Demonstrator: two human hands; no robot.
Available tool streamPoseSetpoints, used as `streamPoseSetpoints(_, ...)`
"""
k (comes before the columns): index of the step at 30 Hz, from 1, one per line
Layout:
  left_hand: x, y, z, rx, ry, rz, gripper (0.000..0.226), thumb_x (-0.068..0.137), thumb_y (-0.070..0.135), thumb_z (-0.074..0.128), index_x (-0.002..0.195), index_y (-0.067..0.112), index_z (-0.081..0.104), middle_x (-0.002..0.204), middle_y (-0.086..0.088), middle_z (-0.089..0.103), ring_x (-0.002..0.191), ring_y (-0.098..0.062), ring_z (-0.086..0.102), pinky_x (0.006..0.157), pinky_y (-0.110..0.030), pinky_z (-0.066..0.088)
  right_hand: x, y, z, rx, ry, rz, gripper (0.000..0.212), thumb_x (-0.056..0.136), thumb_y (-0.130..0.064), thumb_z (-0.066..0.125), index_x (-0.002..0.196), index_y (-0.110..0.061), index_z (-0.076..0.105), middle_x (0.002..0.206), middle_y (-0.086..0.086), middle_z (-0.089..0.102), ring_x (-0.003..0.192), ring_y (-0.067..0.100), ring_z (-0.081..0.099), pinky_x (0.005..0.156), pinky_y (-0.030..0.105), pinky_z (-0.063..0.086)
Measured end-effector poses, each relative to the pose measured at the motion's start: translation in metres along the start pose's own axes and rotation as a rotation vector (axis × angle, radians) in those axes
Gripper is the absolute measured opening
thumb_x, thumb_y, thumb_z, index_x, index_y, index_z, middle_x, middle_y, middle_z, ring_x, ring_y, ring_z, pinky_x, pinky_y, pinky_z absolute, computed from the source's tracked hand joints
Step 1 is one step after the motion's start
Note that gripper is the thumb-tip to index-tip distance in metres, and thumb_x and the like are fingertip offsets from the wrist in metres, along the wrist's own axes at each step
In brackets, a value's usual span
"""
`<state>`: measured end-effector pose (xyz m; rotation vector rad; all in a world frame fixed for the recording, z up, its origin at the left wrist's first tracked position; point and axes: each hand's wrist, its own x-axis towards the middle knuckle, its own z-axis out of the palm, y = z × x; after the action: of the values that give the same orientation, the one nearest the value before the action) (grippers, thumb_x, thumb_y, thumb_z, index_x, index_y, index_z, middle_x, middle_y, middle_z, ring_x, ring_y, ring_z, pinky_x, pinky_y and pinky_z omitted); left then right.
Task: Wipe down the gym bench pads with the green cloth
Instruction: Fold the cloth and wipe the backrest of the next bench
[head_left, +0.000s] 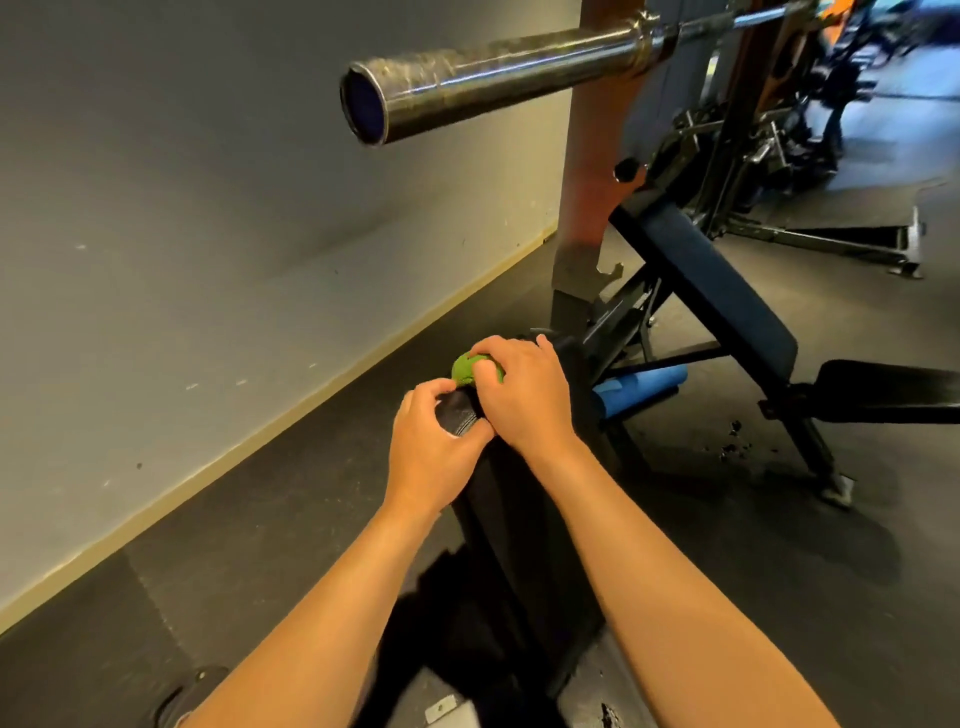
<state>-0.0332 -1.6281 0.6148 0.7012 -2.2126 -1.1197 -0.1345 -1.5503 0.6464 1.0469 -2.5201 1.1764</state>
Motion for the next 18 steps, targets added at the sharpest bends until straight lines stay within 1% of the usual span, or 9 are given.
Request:
streamPoseSetpoints(1, 0.001, -0.003, 0.002, -0.004, 0.018, 0.012, 0.056, 0.077, 0.036, 0.080, 0.126, 0.022, 0.056, 0.119, 0.010, 0.055, 0.110, -0.008, 0.052, 0.083, -0.015, 0.040, -0.003, 0.000, 0.002, 0.034, 0.023, -0.026, 0.029, 0.095, -0.024, 0.044, 0.106, -0.023, 0.070, 0.097, -0.007, 0.070, 0.095, 0.009, 0.058, 0.117, 0.037, 0.025)
streamPoseSetpoints(2, -0.001, -0.006, 0.004, -0.018, 0.033, 0.027, 0.055, 0.077, 0.037, 0.080, 0.125, 0.023, 0.056, 0.118, 0.010, 0.056, 0.109, -0.008, 0.053, 0.082, -0.016, 0.041, -0.006, 0.003, 0.003, 0.070, 0.039, -0.050, 0.028, 0.094, -0.024, 0.045, 0.104, -0.022, 0.071, 0.096, -0.006, 0.070, 0.091, 0.009, 0.056, 0.109, 0.035, 0.033)
streamPoseSetpoints(3, 0.000, -0.011, 0.007, -0.019, 0.047, 0.053, 0.054, 0.076, 0.038, 0.080, 0.122, 0.024, 0.057, 0.116, 0.010, 0.058, 0.107, -0.008, 0.055, 0.082, -0.019, 0.043, -0.007, 0.005, 0.007, 0.090, 0.055, -0.077, 0.029, 0.093, -0.026, 0.045, 0.101, -0.022, 0.073, 0.094, -0.007, 0.071, 0.088, 0.009, 0.055, 0.098, 0.034, 0.041)
streamPoseSetpoints(5, 0.004, -0.009, 0.006, -0.033, 0.049, 0.056, 0.051, 0.073, 0.041, 0.080, 0.117, 0.027, 0.058, 0.113, 0.011, 0.060, 0.104, -0.008, 0.057, 0.081, -0.024, 0.046, -0.004, 0.005, 0.001, 0.101, 0.063, -0.089, 0.031, 0.089, -0.031, 0.044, 0.095, -0.025, 0.074, 0.089, -0.009, 0.071, 0.083, 0.010, 0.058, 0.079, 0.032, 0.049)
streamPoseSetpoints(6, 0.002, -0.010, 0.006, -0.048, 0.049, 0.060, 0.051, 0.070, 0.043, 0.079, 0.115, 0.028, 0.058, 0.112, 0.011, 0.060, 0.103, -0.008, 0.057, 0.081, -0.026, 0.047, -0.005, 0.006, 0.002, 0.117, 0.069, -0.096, 0.031, 0.087, -0.032, 0.044, 0.092, -0.026, 0.074, 0.087, -0.010, 0.071, 0.081, 0.011, 0.059, 0.075, 0.033, 0.050)
streamPoseSetpoints(8, 0.002, -0.011, 0.007, -0.057, 0.056, 0.066, 0.052, 0.066, 0.047, 0.076, 0.112, 0.030, 0.058, 0.112, 0.011, 0.061, 0.102, -0.007, 0.058, 0.082, -0.029, 0.049, -0.004, 0.011, 0.005, 0.149, 0.090, -0.116, 0.029, 0.086, -0.031, 0.045, 0.089, -0.026, 0.073, 0.085, -0.008, 0.071, 0.082, 0.014, 0.061, 0.075, 0.035, 0.052)
streamPoseSetpoints(11, 0.004, -0.017, 0.008, -0.079, 0.061, 0.082, 0.049, 0.067, 0.045, 0.076, 0.110, 0.032, 0.059, 0.114, 0.011, 0.062, 0.105, -0.008, 0.058, 0.081, -0.028, 0.048, -0.003, 0.018, 0.012, 0.190, 0.125, -0.159, 0.031, 0.081, -0.034, 0.043, 0.084, -0.026, 0.072, 0.083, -0.008, 0.071, 0.083, 0.016, 0.063, 0.076, 0.038, 0.054)
streamPoseSetpoints(13, 0.006, -0.017, 0.008, -0.066, 0.059, 0.100, 0.056, 0.062, 0.049, 0.071, 0.113, 0.031, 0.059, 0.115, 0.011, 0.061, 0.106, -0.009, 0.058, 0.082, -0.028, 0.048, 0.001, 0.021, 0.015, 0.198, 0.146, -0.182, 0.032, 0.080, -0.037, 0.041, 0.081, -0.026, 0.071, 0.081, -0.008, 0.071, 0.081, 0.016, 0.064, 0.076, 0.039, 0.054)
streamPoseSetpoints(18, 0.008, -0.023, 0.011, -0.092, 0.073, 0.125, 0.061, 0.061, 0.052, 0.065, 0.117, 0.029, 0.057, 0.120, 0.010, 0.059, 0.106, -0.008, 0.057, 0.077, -0.026, 0.044, 0.005, 0.022, 0.023, 0.214, 0.157, -0.213, 0.032, 0.081, -0.038, 0.039, 0.078, -0.027, 0.068, 0.081, -0.008, 0.070, 0.082, 0.015, 0.063, 0.076, 0.040, 0.055)
